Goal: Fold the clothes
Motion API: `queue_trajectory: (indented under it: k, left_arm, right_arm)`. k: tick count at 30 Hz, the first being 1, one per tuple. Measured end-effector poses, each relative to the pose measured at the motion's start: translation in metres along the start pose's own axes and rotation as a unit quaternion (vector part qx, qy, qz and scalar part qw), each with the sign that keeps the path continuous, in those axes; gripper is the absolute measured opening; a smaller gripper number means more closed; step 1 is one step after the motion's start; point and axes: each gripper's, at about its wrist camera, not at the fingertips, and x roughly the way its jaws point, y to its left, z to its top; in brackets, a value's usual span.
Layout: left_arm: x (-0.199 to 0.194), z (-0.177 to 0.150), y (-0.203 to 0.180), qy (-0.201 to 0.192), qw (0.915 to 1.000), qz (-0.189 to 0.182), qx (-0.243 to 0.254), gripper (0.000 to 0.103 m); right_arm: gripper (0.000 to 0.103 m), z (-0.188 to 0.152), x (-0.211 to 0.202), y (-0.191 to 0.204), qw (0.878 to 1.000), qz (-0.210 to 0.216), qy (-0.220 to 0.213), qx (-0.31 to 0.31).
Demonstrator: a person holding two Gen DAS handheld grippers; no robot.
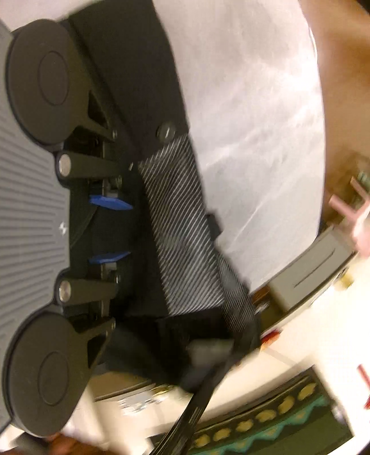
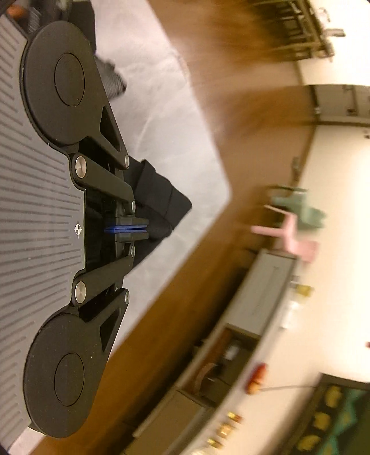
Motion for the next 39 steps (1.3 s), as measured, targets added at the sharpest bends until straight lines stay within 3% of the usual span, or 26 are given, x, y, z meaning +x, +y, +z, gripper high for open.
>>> queue_trajectory:
  k: [3,8,10,12,13,15,16,18,21,22,24,25,27,28,29,30,35,39]
  left_arm:
    - [-0.003,0.0,0.001,-0.004,1.0,0.009,-0.001,0.032]
    - [-0.004,0.002,0.001,-0.005,0.9999,0.009,0.0,0.033]
    - [-0.005,0.003,0.003,-0.006,0.9999,0.004,-0.01,0.033]
    - [-0.007,0.001,0.004,-0.006,0.9998,-0.001,-0.018,0.033]
    - [-0.009,0.0,0.004,-0.007,0.9998,-0.003,-0.02,0.033]
    - [-0.012,0.001,0.004,-0.009,0.9997,-0.01,-0.021,0.034]
    - [-0.013,0.003,0.005,-0.012,0.9996,-0.014,-0.023,0.036]
    - [-0.015,0.007,0.01,-0.015,0.9991,-0.019,-0.034,0.036]
    - [-0.011,0.014,0.012,-0.012,0.9977,-0.032,-0.058,0.036]
    - [-0.01,0.015,0.012,-0.01,0.9972,-0.037,-0.065,0.036]
    - [-0.006,0.016,0.01,-0.009,0.9972,-0.037,-0.065,0.036]
    - [-0.003,0.016,0.009,-0.009,0.9973,-0.037,-0.063,0.036]
    - [-0.001,0.014,0.01,-0.005,0.9976,-0.032,-0.06,0.036]
    - [0.0,0.013,0.01,-0.004,0.9977,-0.029,-0.062,0.037]
    - [0.001,0.013,0.011,-0.003,0.9976,-0.026,-0.064,0.037]
    - [0.002,0.014,0.014,-0.001,0.9975,-0.023,-0.067,0.037]
    - [0.004,0.015,0.015,0.003,0.9975,-0.019,-0.067,0.037]
    - [0.001,0.013,0.008,-0.002,0.9981,-0.022,-0.058,0.037]
  right_arm:
    - [0.0,0.0,-0.062,0.006,0.998,0.002,-0.058,0.007]
    - [0.0,-0.032,-0.159,0.048,0.987,0.02,-0.159,0.006]
    - [0.0,-0.059,-0.165,0.075,0.988,0.042,-0.147,-0.003]
    - [0.0,-0.079,-0.153,0.091,0.992,0.03,-0.12,-0.025]
    - [0.004,-0.085,-0.141,0.088,0.994,0.018,-0.101,-0.028]
    - [0.029,-0.091,-0.117,0.077,0.997,-0.014,-0.065,-0.03]
    - [0.048,-0.091,-0.107,0.072,0.997,-0.04,-0.055,-0.039]
    - [0.054,-0.09,-0.094,0.073,0.996,-0.046,-0.046,-0.069]
    - [0.077,-0.092,-0.081,0.087,0.991,-0.018,-0.038,-0.124]
    - [0.087,-0.094,-0.075,0.093,0.988,-0.009,-0.037,-0.148]
    - [0.092,-0.103,-0.053,0.114,0.974,-0.007,-0.026,-0.225]
    - [0.092,-0.109,-0.043,0.124,0.966,-0.013,-0.017,-0.256]
    - [0.081,-0.114,-0.017,0.138,0.953,-0.032,0.009,-0.301]
    - [0.056,-0.114,-0.006,0.14,0.95,-0.033,0.027,-0.308]
    - [0.022,-0.109,-0.001,0.137,0.954,-0.027,0.044,-0.295]
    - [0.01,-0.103,0.004,0.133,0.959,-0.019,0.059,-0.275]
    - [0.002,-0.075,-0.041,0.102,0.982,-0.022,-0.001,-0.19]
    - [0.002,-0.047,-0.1,0.072,0.989,-0.049,-0.097,-0.101]
